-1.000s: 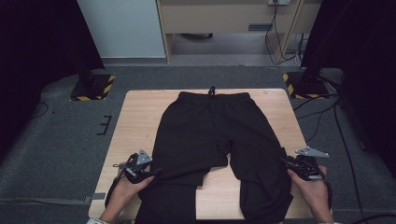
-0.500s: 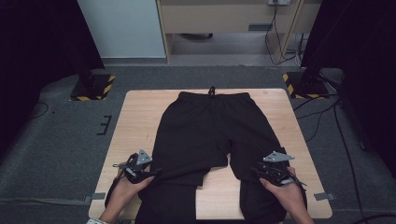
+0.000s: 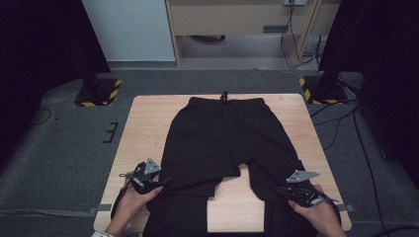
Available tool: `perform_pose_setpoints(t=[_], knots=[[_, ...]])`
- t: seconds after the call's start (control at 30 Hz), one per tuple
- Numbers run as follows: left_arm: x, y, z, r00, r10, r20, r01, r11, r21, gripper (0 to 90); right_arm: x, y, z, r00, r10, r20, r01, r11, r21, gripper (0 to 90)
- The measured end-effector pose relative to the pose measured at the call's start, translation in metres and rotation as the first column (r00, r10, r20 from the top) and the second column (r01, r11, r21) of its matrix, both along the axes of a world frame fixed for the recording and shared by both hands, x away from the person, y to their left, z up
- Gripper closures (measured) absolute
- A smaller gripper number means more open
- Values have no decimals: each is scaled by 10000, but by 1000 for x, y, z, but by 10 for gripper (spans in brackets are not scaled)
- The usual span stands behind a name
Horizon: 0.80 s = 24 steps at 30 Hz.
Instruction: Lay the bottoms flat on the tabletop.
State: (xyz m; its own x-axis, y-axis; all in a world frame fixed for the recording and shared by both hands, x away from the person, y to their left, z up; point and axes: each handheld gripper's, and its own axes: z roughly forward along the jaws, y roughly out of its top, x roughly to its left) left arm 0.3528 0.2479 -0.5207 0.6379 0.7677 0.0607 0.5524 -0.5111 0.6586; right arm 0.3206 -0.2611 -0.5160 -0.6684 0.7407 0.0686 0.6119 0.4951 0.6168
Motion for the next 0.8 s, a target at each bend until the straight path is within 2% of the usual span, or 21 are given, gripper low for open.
perform_pose_setpoints(t=[0.17, 0.23, 0.33, 0.43, 0.53, 0.57, 0.67, 0.7, 0.77, 0.8], knots=[[0, 0, 0, 10000, -2, 12, 2, 10000, -11, 412, 7, -1, 1, 10000, -24, 61, 25, 9999, -144, 874], [0, 0, 0, 10000, 3, 2, -3, 10000, -43, 412, 12, -2, 0, 9998, -216, 47, 216, 9998, -16, 876], [0, 0, 0, 10000, -6, -5, 6, 10000, -49, 411, 12, 2, -1, 10000, 43, 25, -43, 10000, 42, 876], [0, 0, 0, 10000, -6, -24, 6, 10000, -20, 411, 13, 4, -2, 10000, -60, 66, 59, 9999, 138, 875], [0, 0, 0, 10000, -14, 8, 14, 10000, 34, 413, 22, 7, 1, 9970, -580, 519, 538, 9954, 793, 832], [0, 0, 0, 10000, -16, -5, 16, 10000, 16, 413, 27, 8, 4, 9918, -1049, 730, 948, 9869, 1303, 809], [0, 0, 0, 10000, -10, -21, 10, 10000, -18, 411, 40, 9, 10, 9798, -1649, 1134, 1357, 9638, 2294, 846], [0, 0, 0, 10000, -13, -14, 13, 10000, -18, 411, 44, 11, 10, 9770, -1792, 1159, 1471, 9589, 2425, 857], [0, 0, 0, 10000, -21, 0, 21, 10000, -38, 411, 49, 13, 9, 9748, -1930, 1121, 1620, 9573, 2395, 858], [0, 0, 0, 10000, -21, 1, 21, 10000, -22, 411, 51, 20, 8, 9777, -1824, 1039, 1573, 9644, 2124, 830]])
